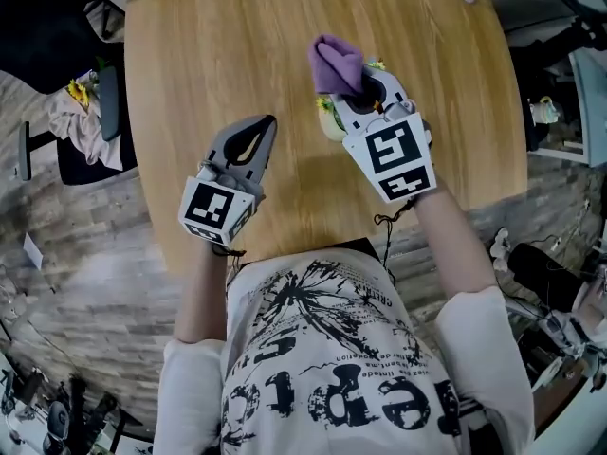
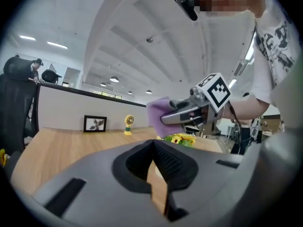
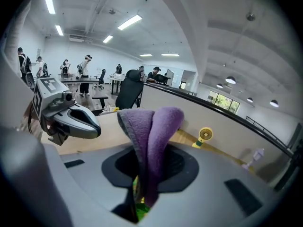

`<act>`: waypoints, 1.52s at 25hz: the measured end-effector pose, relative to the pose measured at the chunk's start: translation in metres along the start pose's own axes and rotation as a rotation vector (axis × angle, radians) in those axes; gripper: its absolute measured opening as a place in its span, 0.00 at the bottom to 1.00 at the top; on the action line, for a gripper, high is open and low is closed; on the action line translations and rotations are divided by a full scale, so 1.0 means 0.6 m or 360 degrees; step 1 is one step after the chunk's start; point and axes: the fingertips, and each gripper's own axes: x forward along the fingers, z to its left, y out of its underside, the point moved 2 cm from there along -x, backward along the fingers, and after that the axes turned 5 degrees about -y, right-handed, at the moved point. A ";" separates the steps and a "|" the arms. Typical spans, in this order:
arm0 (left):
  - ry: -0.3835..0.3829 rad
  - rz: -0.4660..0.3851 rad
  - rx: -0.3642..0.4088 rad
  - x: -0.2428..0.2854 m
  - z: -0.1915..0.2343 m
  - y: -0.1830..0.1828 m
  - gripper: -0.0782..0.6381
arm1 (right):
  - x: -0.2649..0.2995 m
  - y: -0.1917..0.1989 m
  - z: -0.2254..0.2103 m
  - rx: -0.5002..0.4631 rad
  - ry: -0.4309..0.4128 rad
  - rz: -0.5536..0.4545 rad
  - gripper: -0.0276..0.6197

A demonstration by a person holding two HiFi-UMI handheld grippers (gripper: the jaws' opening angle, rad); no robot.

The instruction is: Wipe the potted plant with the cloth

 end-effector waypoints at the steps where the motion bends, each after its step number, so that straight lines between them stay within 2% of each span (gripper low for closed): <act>1: 0.0009 0.0000 -0.0004 -0.003 0.004 0.001 0.11 | 0.005 0.004 0.006 0.0040 -0.0004 0.0027 0.16; 6: 0.0047 0.0016 -0.0011 -0.016 0.021 0.006 0.11 | 0.041 0.044 0.054 0.0275 -0.0059 0.0161 0.16; 13: 0.0032 0.0046 -0.0065 -0.032 0.035 0.030 0.11 | 0.083 0.128 0.133 0.0309 -0.0154 0.0387 0.17; 17: 0.0032 0.0076 -0.0079 -0.032 0.039 0.047 0.11 | 0.091 0.148 0.148 0.0350 -0.0162 0.0391 0.17; 22: 0.0034 0.0096 -0.0101 -0.024 0.025 0.061 0.11 | 0.095 0.182 0.173 0.0504 -0.0218 0.0412 0.17; 26: 0.0046 0.0116 -0.0105 -0.020 0.022 0.075 0.11 | 0.108 0.208 0.179 0.0612 -0.0212 0.0427 0.17; 28: 0.0045 0.0132 -0.0111 -0.020 0.019 0.085 0.11 | 0.111 0.219 0.177 0.0746 -0.0206 0.0408 0.16; 32: 0.0053 0.0173 -0.0123 -0.023 0.009 0.099 0.11 | 0.109 0.235 0.164 0.1200 -0.0166 0.0303 0.16; 34: 0.0059 0.0185 -0.0125 -0.026 0.011 0.104 0.11 | 0.110 0.245 0.160 0.1365 -0.0134 0.0288 0.16; 36: 0.0059 0.0188 -0.0124 -0.026 0.014 0.109 0.11 | 0.110 0.255 0.157 0.1442 -0.0120 0.0274 0.16; 38: 0.0062 0.0186 -0.0121 -0.023 0.014 0.112 0.11 | 0.106 0.263 0.154 0.1443 -0.0114 0.0275 0.16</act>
